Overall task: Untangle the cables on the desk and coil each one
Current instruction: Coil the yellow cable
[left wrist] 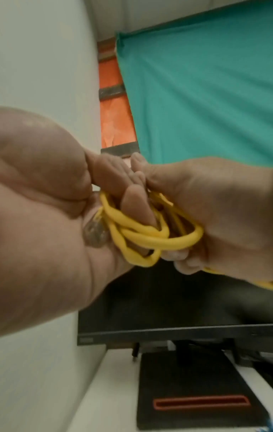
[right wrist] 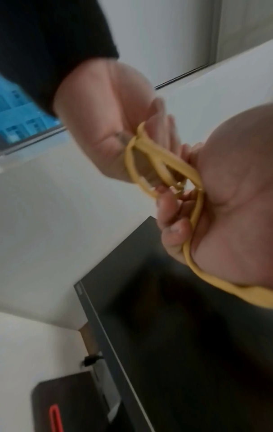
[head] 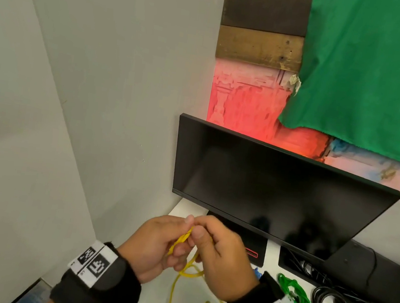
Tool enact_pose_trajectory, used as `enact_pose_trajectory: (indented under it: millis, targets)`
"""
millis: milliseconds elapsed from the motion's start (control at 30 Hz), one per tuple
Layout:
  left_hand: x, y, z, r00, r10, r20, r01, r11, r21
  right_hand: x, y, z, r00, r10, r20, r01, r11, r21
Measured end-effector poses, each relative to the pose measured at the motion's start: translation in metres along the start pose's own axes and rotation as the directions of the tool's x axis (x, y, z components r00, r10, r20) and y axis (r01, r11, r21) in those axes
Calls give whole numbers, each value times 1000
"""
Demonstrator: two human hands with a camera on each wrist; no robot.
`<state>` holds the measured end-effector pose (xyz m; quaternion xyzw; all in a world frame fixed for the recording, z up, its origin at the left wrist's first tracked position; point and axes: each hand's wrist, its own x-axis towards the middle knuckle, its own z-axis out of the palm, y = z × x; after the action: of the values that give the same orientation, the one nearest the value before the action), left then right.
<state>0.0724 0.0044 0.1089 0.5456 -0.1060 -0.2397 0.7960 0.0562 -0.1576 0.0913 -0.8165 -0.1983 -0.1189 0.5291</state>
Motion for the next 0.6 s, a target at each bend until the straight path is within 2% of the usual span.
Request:
enact_pose_trajectory:
  millis: [67,133,233,300,400,467,600]
  targets:
    - [1,-3,3,998,-36,46,39,997,-68,0,3,4,999,44,-23,-42,994,103]
    - [1,-6,6,994,-71,87,83,986,-145,2,8,5,996,54,-68,-46,993,107]
    - [1,-12,9,992,-93,87,109,976,-190,6,13,5,994,108,-28,-101,979,180]
    - [2,-12,11,995,-84,51,91,984,-153,9,13,4,992,130,2,-126,964,234]
    - [6,-8,12,994,-49,-102,42,996,-77,11,20,-2,982,167,91,-186,946,265]
    - [8,-4,7,980,-54,-189,30,991,-132,6,29,-7,945,270,185,-307,926,220]
    - [8,-1,-4,966,-64,-252,-5,965,-263,-14,48,-17,814,451,367,-549,803,231]
